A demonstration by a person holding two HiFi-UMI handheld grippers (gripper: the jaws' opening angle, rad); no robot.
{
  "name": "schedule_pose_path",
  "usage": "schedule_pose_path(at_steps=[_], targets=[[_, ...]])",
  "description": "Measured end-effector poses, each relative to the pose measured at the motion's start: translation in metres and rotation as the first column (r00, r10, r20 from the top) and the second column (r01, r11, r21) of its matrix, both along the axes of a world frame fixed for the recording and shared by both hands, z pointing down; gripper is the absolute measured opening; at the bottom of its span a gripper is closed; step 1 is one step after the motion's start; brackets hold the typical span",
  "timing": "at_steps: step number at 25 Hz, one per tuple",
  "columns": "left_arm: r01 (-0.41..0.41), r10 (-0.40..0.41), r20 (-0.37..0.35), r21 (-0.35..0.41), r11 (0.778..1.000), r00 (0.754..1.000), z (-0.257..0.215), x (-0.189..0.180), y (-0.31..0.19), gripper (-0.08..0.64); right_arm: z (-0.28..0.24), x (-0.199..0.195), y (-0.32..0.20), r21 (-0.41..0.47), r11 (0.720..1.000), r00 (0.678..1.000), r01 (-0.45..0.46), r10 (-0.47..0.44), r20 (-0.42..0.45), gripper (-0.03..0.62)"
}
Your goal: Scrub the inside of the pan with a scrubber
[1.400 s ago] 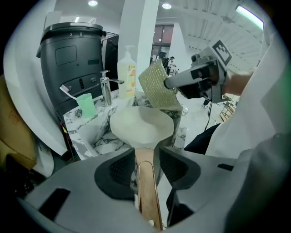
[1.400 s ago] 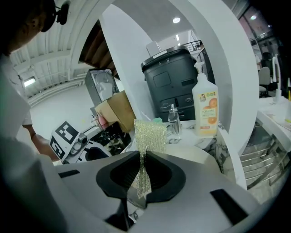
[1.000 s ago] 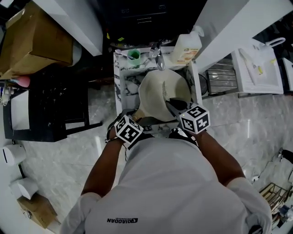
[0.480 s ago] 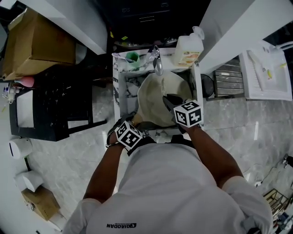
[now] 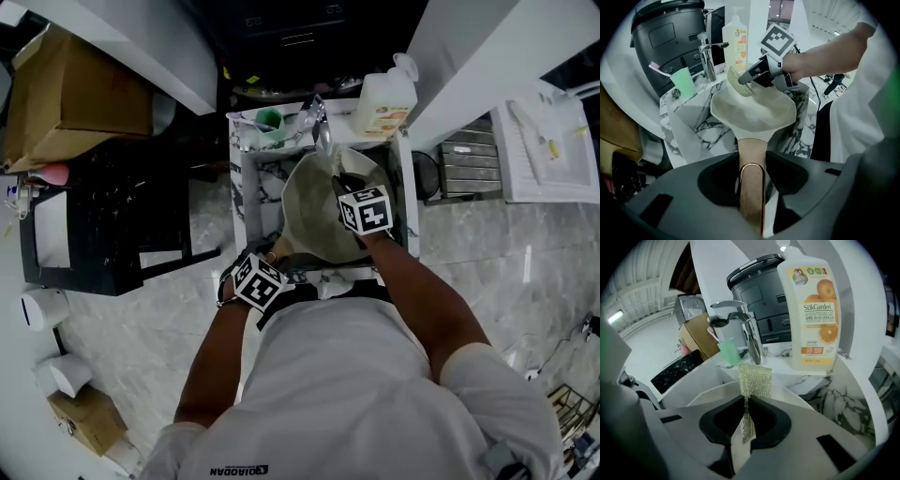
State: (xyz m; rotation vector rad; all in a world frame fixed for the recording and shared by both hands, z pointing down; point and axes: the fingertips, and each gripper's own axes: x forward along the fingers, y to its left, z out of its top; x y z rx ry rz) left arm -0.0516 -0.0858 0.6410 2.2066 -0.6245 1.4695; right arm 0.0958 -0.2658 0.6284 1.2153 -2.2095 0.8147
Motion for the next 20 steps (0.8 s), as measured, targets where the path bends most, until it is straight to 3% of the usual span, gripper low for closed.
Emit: schedule_pose_path(at_steps=[6, 12, 20], targets=[[0.020, -0.020, -0.048, -0.014, 1.000, 0.999, 0.000, -0.001, -0.001, 0.187, 0.027, -0.010, -0.009, 0.000, 0.998, 0.993, 0.055, -0.055, -0.101, 0.067], [0.018, -0.019, -0.055, -0.019, 1.000, 0.998, 0.002, -0.001, -0.001, 0.187, 0.055, -0.026, -0.015, -0.058, 0.995, 0.992, 0.086, -0.090, -0.088, 0.067], [0.035, -0.039, -0.060, -0.076, 0.996, 0.997, 0.004, 0.000, -0.003, 0.192, 0.051, -0.065, -0.027, -0.098, 0.989, 0.991, 0.108, -0.100, 0.084, 0.071]])
